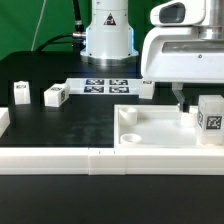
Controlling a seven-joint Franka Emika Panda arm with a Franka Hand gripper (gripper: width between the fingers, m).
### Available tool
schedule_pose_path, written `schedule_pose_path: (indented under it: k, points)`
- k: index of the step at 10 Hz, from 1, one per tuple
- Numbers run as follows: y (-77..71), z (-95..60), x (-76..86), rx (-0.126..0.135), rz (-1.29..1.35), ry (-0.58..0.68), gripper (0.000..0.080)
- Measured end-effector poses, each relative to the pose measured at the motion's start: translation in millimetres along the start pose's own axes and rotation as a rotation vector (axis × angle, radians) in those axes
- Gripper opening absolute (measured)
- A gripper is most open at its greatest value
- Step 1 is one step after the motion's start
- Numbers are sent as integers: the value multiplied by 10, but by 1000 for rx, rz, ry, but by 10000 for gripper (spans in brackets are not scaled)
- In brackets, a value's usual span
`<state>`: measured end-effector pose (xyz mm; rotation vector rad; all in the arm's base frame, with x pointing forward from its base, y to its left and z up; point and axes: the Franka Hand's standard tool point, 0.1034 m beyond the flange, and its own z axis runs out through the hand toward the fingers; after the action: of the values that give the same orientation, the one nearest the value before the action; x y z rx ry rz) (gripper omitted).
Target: Assemble one leg
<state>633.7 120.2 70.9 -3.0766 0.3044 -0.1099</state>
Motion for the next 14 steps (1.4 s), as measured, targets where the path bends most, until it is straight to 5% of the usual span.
schedule_pose_path:
  k: [1,3,8,14]
  points:
    - [14,1,4,-4,-94,1,625]
    - [16,0,5,-3,-121,1,291]
    - [45,2,12,6,102,3,291]
    - [328,-10,12,-37,567,29,305]
